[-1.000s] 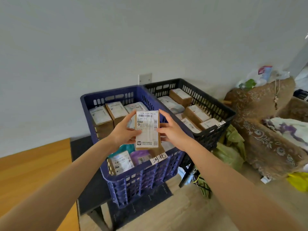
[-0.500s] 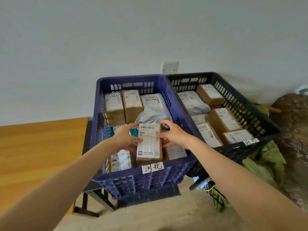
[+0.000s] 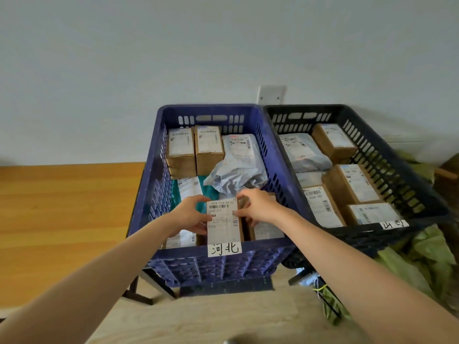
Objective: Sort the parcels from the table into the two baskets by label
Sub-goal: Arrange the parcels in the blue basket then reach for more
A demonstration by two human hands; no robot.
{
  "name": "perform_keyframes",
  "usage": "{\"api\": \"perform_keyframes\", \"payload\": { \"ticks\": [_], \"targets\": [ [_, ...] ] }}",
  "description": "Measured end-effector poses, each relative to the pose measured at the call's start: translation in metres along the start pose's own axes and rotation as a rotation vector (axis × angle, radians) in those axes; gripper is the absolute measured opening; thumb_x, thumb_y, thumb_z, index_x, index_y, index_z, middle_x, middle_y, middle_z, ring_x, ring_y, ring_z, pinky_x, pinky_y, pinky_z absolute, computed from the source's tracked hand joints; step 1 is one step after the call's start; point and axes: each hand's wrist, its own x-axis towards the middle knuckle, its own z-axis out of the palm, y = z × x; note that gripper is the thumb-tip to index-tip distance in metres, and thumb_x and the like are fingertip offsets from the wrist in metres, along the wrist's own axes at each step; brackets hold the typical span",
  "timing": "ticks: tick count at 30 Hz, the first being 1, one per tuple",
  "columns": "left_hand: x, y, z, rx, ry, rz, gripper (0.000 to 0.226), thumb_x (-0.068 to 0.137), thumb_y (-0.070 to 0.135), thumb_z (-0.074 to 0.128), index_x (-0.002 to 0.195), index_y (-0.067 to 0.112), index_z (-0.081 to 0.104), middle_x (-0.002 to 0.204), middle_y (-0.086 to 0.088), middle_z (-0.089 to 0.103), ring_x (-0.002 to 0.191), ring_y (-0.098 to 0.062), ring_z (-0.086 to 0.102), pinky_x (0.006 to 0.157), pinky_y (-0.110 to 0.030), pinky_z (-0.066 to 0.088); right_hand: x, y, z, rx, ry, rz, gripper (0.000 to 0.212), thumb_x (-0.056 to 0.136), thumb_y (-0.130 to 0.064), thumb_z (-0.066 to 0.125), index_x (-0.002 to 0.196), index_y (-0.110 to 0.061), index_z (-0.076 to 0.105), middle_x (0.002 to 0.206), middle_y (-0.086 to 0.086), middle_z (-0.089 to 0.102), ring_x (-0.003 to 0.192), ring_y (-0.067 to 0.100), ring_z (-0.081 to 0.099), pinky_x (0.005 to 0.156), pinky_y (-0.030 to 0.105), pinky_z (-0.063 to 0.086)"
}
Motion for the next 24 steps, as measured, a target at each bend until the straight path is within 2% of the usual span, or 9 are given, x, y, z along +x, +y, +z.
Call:
{"api": "perform_keyframes", "payload": {
  "ticks": [3, 7, 9, 11, 14, 18, 21, 24],
  "targets": [
    [0.000, -0.004, 0.000, 0.059, -0.048, 0.007, 0.077, 0.083, -0.005, 0.069, 0.146, 0.021, 0.033, 0.110, -0.011, 0.064, 0.088, -0.023, 0.070, 0.066, -0.033, 0.061, 0.002, 0.003, 0.001, -0.327, 0.057, -0.091, 0.059, 0.079, -0.039, 0.077, 0.129, -0.015, 0.055, 0.116, 0.002, 0.053, 0.102, 0.015, 0.050, 0.081, 0.030, 0.045],
    [0.003, -0.008, 0.003, 0.162, -0.138, 0.010, 0.097, 0.075, -0.006, 0.076, 0.148, 0.027, 0.022, 0.120, -0.013, 0.062, 0.100, -0.030, 0.067, 0.075, -0.043, 0.060, 0.004, 0.010, 0.005, -0.492, 0.020, -0.083, 0.082, 0.071, -0.052, 0.079, 0.137, -0.016, 0.047, 0.148, 0.005, 0.023, 0.139, 0.025, 0.018, 0.110, 0.043, 0.030],
    [0.005, -0.006, 0.002, 0.225, -0.178, 0.006, 0.098, 0.073, -0.005, 0.078, 0.145, 0.031, 0.021, 0.121, -0.013, 0.060, 0.102, -0.031, 0.066, 0.076, -0.047, 0.060, 0.004, 0.012, 0.006, -0.525, -0.019, -0.065, 0.089, 0.071, -0.052, 0.079, 0.143, -0.018, 0.039, 0.159, 0.006, 0.005, 0.147, 0.027, 0.000, 0.116, 0.049, 0.018],
    [0.006, -0.003, 0.002, 0.292, -0.194, 0.008, 0.096, 0.072, -0.002, 0.079, 0.142, 0.032, 0.022, 0.122, -0.011, 0.059, 0.105, -0.030, 0.064, 0.075, -0.045, 0.060, 0.005, 0.015, 0.006, -0.543, -0.047, -0.053, 0.094, 0.071, -0.053, 0.079, 0.147, -0.023, 0.032, 0.161, 0.007, -0.005, 0.148, 0.027, -0.009, 0.117, 0.050, 0.010],
    [0.008, 0.000, 0.006, 0.417, -0.180, 0.028, 0.092, 0.073, 0.003, 0.081, 0.139, 0.028, 0.023, 0.125, -0.010, 0.057, 0.109, -0.029, 0.060, 0.075, -0.039, 0.061, 0.008, 0.019, 0.006, -0.560, -0.075, -0.062, 0.094, 0.071, -0.051, 0.079, 0.147, -0.030, 0.029, 0.161, 0.008, -0.008, 0.148, 0.028, -0.012, 0.117, 0.051, 0.007],
    [0.010, -0.002, 0.009, 0.564, -0.153, 0.075, 0.088, 0.072, 0.012, 0.082, 0.137, 0.022, 0.023, 0.126, -0.009, 0.059, 0.110, -0.027, 0.060, 0.081, -0.036, 0.059, 0.011, 0.019, 0.008, -0.573, -0.082, -0.072, 0.091, 0.070, -0.049, 0.081, 0.145, -0.029, 0.032, 0.161, 0.010, -0.008, 0.148, 0.028, -0.012, 0.118, 0.050, 0.006],
    [0.011, -0.003, 0.009, 0.564, -0.151, 0.078, 0.095, 0.073, 0.014, 0.082, 0.142, 0.021, 0.018, 0.128, -0.010, 0.058, 0.110, -0.027, 0.061, 0.082, -0.035, 0.058, 0.013, 0.020, 0.006, -0.594, -0.065, -0.078, 0.093, 0.068, -0.053, 0.080, 0.144, -0.031, 0.032, 0.158, 0.008, 0.005, 0.146, 0.029, 0.000, 0.116, 0.049, 0.013],
    [0.008, -0.002, 0.009, 0.496, -0.150, 0.075, 0.109, 0.074, 0.011, 0.081, 0.151, 0.025, 0.004, 0.129, -0.010, 0.058, 0.110, -0.027, 0.062, 0.072, -0.026, 0.056, 0.015, 0.021, 0.000, -0.612, -0.050, -0.087, 0.099, 0.066, -0.060, 0.078, 0.147, -0.032, 0.028, 0.152, 0.006, 0.016, 0.142, 0.029, 0.010, 0.114, 0.045, 0.017]
  ]
}}
